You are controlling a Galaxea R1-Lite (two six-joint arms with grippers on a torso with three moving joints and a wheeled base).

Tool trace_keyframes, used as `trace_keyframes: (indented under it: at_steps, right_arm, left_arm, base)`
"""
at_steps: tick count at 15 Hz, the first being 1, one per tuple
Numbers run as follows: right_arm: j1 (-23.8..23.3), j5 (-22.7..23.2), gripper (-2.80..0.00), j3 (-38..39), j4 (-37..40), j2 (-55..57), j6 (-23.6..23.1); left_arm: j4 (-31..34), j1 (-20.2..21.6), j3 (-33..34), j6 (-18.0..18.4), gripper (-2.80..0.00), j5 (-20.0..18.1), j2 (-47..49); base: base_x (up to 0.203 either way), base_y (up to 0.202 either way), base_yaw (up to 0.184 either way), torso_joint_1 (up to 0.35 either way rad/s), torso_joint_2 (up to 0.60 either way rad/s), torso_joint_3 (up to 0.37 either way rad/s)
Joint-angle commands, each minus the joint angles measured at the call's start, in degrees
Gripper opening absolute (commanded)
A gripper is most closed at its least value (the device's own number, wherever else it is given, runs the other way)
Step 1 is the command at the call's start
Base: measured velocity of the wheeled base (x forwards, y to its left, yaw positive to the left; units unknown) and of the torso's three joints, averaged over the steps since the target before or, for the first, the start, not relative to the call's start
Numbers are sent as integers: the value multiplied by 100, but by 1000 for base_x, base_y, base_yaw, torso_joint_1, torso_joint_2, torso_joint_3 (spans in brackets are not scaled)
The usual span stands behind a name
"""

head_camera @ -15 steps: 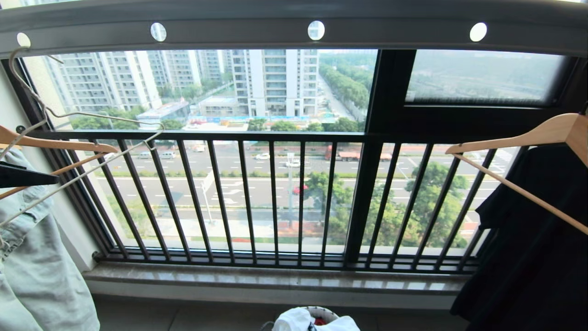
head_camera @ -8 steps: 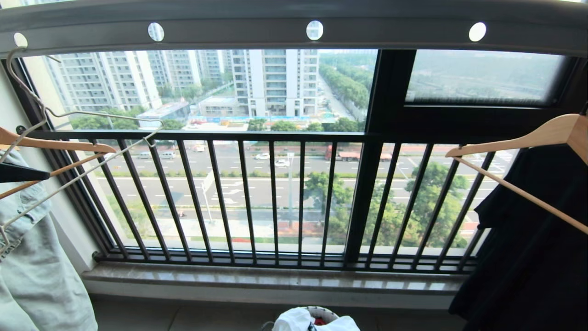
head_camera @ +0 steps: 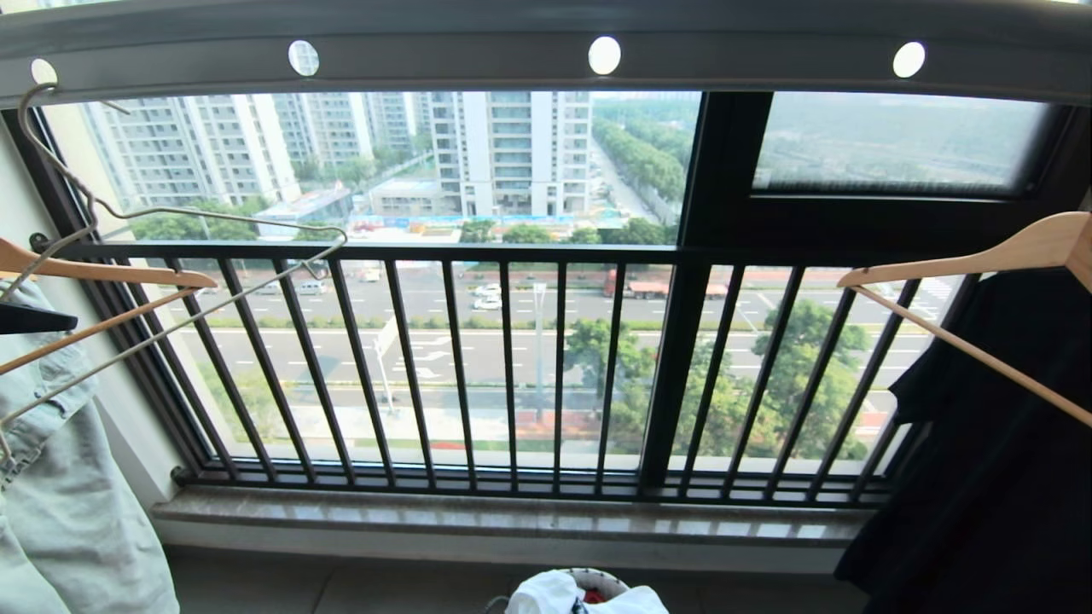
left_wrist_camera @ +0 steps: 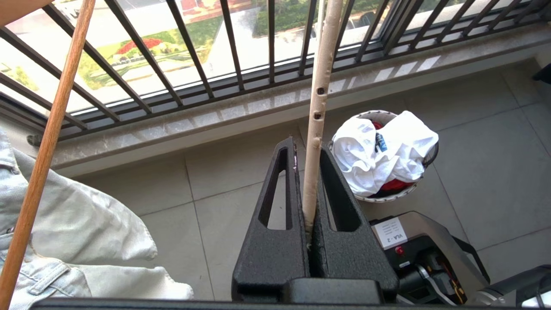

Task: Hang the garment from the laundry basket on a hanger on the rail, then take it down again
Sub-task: Pick up the clothes rack on the clothesline

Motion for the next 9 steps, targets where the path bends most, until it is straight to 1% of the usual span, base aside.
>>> trace_keyframes:
  at_steps: [1, 6, 9]
  right_arm:
    - [-2, 2, -280, 0, -2, 4, -3]
    - [-2, 2, -280, 0, 2, 0, -3]
    - [-2, 2, -280, 0, 2, 8, -3]
  left_arm:
    - [39, 3, 16, 3, -280, -21, -124]
    - [64, 41, 60, -77, -280, -8, -450]
    - [59, 65, 53, -77, -280, 123, -488]
  base:
    - [0, 0, 0, 0, 0, 0]
    - [0, 0, 0, 0, 0, 0]
    - [0, 0, 0, 0, 0, 0]
